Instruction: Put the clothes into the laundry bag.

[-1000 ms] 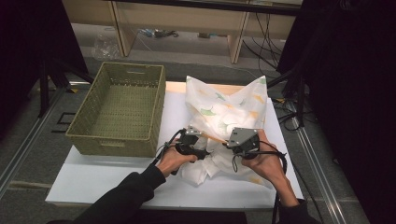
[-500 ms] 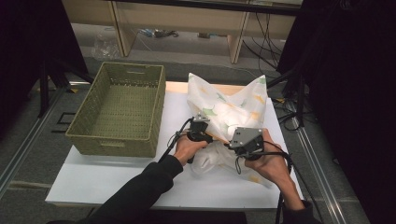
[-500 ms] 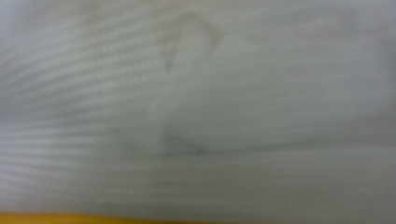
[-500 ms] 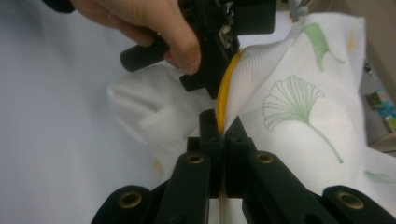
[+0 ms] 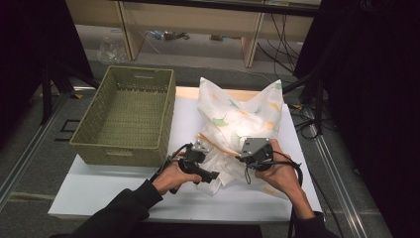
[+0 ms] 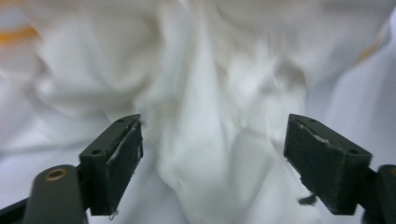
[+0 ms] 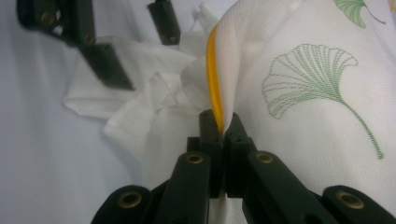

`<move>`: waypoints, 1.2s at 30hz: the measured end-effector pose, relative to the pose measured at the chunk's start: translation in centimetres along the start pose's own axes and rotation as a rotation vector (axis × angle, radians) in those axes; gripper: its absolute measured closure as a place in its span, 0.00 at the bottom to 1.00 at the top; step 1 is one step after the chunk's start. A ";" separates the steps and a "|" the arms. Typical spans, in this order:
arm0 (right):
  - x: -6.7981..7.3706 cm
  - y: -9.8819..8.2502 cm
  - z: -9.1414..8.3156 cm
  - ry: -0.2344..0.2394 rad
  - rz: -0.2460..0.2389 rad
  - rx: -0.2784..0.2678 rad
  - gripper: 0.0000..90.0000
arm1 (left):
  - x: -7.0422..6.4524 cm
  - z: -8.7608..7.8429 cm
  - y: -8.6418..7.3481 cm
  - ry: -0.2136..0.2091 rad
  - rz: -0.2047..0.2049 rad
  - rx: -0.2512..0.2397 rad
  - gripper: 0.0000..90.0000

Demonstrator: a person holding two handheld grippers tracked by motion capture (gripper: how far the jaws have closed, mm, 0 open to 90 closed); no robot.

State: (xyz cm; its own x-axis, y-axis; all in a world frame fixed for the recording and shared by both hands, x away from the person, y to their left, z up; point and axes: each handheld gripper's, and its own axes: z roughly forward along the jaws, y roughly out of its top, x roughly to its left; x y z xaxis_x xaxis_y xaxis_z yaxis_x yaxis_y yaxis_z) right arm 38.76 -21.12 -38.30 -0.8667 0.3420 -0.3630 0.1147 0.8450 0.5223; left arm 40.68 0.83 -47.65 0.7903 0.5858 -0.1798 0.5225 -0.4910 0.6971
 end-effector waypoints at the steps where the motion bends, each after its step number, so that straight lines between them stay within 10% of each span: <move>1: 0.1 0.1 0.0 0.006 0.006 0.006 1.00 | -0.1 0.6 0.0 0.005 0.001 0.008 0.19; 4: 0.3 0.3 0.0 0.007 0.011 -0.001 1.00 | 0.0 2.3 0.6 0.008 0.028 -0.002 0.39; 6: 0.2 0.1 0.1 0.005 0.003 0.001 1.00 | 0.0 3.0 1.5 -0.093 -0.076 -0.086 0.71; 8: 0.1 -0.2 0.1 0.009 0.004 -0.001 1.00 | -0.1 2.9 2.6 -0.098 -0.050 -0.131 0.88; 13: -0.2 -0.6 -0.2 0.037 -0.002 -0.045 1.00 | 0.2 3.3 5.1 -0.062 -0.066 -0.188 0.95; 19: -0.2 -0.1 -2.3 0.006 -0.018 -0.058 1.00 | 0.4 3.6 7.1 -0.039 -0.097 -0.298 0.96; 26: 0.2 -1.5 0.6 0.053 0.002 0.009 1.00 | 2.0 6.5 5.2 -0.006 -0.159 -0.277 0.88; 36: 0.0 -2.2 1.6 0.047 0.039 0.026 1.00 | 2.3 0.2 2.9 0.076 -0.125 -0.163 0.32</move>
State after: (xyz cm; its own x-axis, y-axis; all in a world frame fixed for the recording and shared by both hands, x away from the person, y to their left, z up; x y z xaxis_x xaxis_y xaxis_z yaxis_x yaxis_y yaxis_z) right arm 39.30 -22.38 -40.65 -0.8831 0.3557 -0.3061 0.1606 0.8420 0.5149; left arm 44.08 0.62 -46.21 0.6931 0.6853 -0.2237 0.5513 -0.3040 0.7770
